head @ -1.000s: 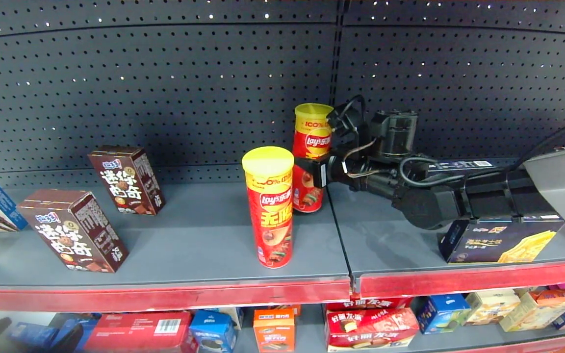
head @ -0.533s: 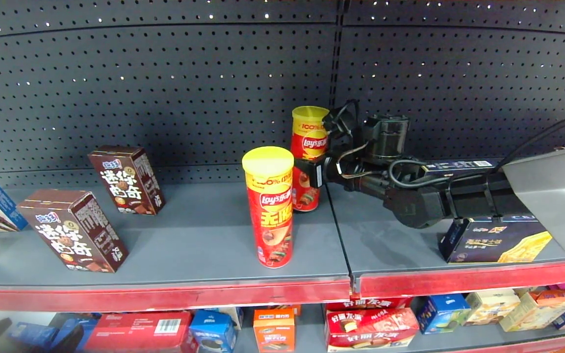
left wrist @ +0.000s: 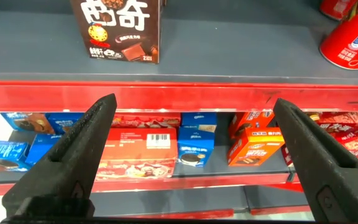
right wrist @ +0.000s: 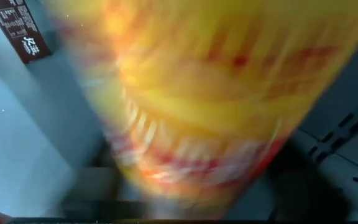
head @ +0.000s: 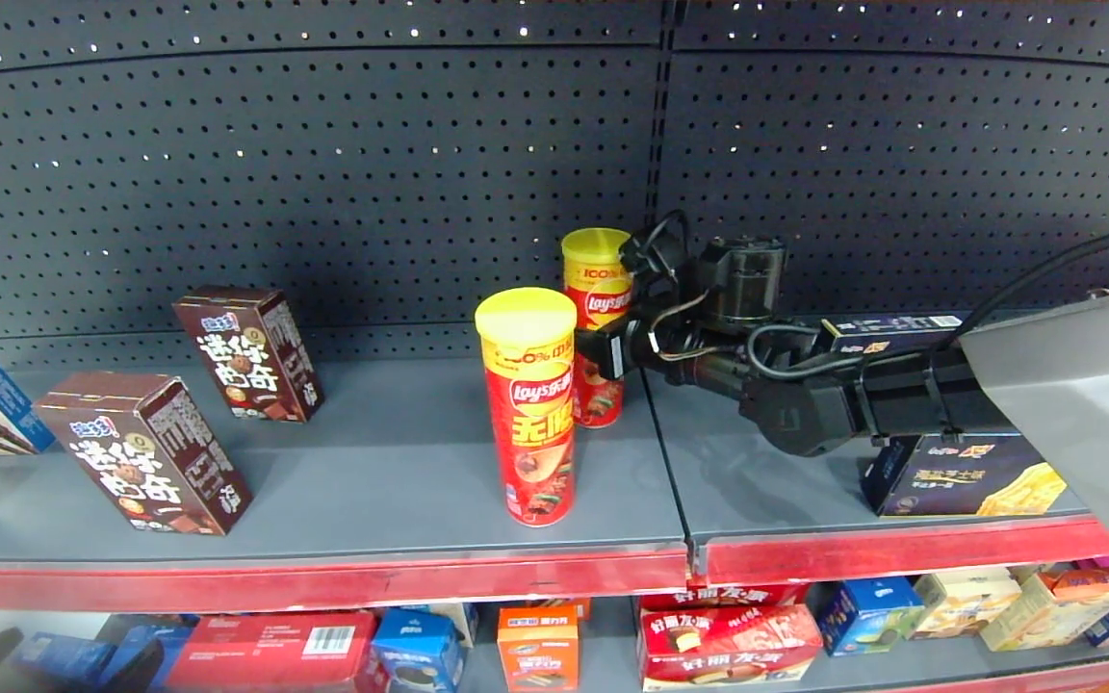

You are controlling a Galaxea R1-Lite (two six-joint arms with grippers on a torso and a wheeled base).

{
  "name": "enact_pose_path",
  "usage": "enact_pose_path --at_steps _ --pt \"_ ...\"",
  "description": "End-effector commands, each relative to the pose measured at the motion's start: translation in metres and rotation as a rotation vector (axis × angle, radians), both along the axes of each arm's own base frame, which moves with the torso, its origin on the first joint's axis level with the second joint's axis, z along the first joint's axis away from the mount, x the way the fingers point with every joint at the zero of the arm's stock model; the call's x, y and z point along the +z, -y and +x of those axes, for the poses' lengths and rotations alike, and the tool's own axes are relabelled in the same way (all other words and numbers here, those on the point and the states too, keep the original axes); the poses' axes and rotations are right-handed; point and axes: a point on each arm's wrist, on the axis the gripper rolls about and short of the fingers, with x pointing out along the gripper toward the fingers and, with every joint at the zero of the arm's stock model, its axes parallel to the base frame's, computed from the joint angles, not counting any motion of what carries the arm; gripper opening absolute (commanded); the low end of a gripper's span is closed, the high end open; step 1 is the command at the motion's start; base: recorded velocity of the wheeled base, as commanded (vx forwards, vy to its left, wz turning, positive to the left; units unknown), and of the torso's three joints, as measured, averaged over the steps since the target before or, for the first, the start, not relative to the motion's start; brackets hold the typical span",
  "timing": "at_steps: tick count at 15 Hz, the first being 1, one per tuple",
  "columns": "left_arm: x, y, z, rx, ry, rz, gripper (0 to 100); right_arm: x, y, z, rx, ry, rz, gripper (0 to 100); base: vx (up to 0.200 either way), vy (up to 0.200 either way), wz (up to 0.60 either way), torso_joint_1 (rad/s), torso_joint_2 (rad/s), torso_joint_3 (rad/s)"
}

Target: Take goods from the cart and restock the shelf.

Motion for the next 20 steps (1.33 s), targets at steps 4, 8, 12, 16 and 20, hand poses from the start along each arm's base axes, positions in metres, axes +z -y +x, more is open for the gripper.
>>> enact_pose_path --at_steps 4,8,12,16,20 --pt "0.0 0.0 0.0 0.002 0.001 0.0 100 -0.001 -0.001 -0.003 -0.004 -0.004 -0.004 100 0.0 0.0 0.0 0.0 0.0 0.0" --pt "0.0 -0.001 0.0 0.013 0.004 -0.003 100 0.002 0.003 -0.02 -0.049 -0.018 -0.016 100 0.0 0.0 0.0 0.0 0.0 0.0" --pt "0.0 -0.001 0.0 0.02 0.004 -0.016 100 0.003 0.012 -0.034 -0.09 -0.018 -0.017 100 0.0 0.0 0.0 0.0 0.0 0.0" --pt "0.0 -0.001 0.001 0.015 -0.005 -0.006 100 0.015 0.017 -0.038 -0.124 -0.001 -0.006 100 0.0 0.0 0.0 0.0 0.0 0.0" --pt "-0.001 -0.001 0.002 0.026 -0.013 -0.006 100 0.013 0.02 -0.039 -0.174 -0.008 -0.012 100 0.0 0.0 0.0 0.0 0.0 0.0"
